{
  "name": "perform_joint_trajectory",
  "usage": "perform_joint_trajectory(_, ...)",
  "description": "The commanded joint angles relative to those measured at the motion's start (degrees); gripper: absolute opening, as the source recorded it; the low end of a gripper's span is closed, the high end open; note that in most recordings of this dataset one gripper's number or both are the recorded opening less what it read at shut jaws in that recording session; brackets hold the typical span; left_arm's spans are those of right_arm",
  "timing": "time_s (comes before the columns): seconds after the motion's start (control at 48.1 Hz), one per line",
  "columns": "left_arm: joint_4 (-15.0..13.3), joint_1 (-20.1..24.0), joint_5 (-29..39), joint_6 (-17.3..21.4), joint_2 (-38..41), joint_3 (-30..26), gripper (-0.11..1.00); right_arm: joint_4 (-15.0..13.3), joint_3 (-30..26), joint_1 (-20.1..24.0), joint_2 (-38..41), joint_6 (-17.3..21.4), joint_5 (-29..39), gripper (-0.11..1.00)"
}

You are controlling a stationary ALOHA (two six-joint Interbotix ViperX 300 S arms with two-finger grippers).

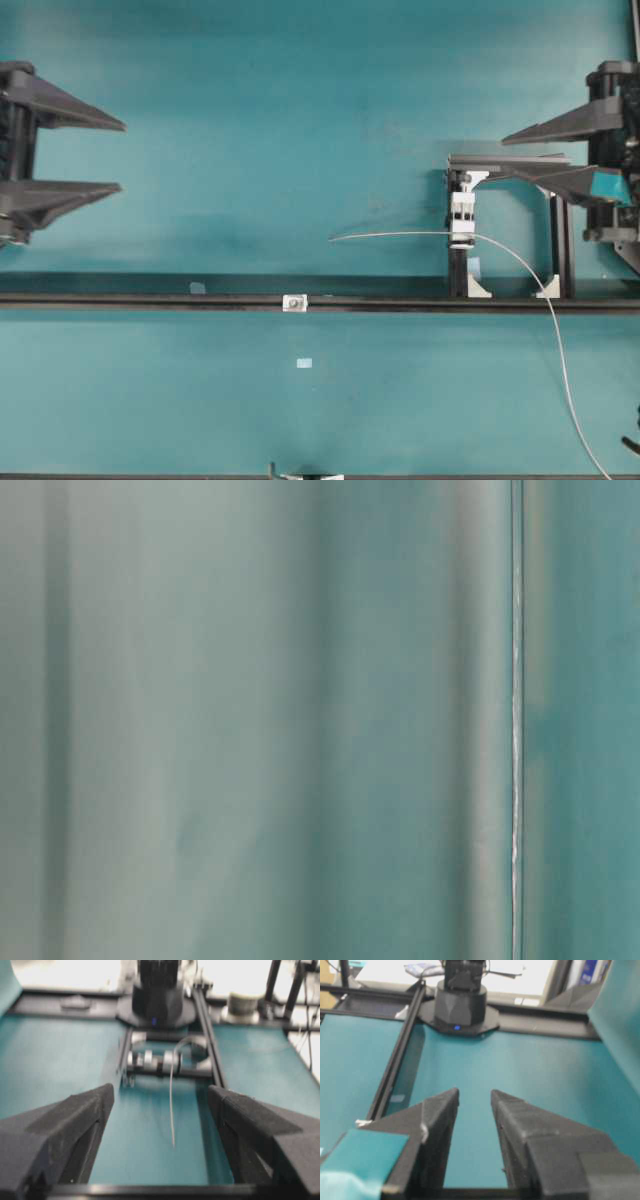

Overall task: Insert the wire through the hole in the metal fitting marked with a red label. (retake)
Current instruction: 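Move the right gripper down toward the grey wire near the clamp fixture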

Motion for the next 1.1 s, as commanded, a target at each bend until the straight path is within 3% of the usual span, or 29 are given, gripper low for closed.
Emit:
perform_joint_trajectory(0.0,-0.1,-0.2,-0.6,-0.1,4.0,-1.0,0.38,0.2,-1.1,-0.2,1.8,1.1,-0.6,0.45)
perform_joint_trajectory(0.353,-0.1,-0.3,-2.7,0.3,15.5,-2.8,0.38,0.2,-1.1,-0.2,7.6,3.9,-1.2,0.46)
perform_joint_trajectory(0.437,-0.1,-0.3,-3.1,0.3,16.9,-2.9,0.44,0.1,-1.2,-0.2,8.8,4.4,-1.2,0.48)
perform_joint_trajectory(0.644,-0.1,-0.3,-3.9,0.4,18.1,-3.0,0.59,0.1,-1.2,-0.2,11.2,4.5,-1.9,0.62)
perform_joint_trajectory(1.081,-0.1,0.7,-3.1,-0.1,18.2,-1.6,0.59,0.1,-3.0,1.1,20.4,6.2,-3.3,0.68)
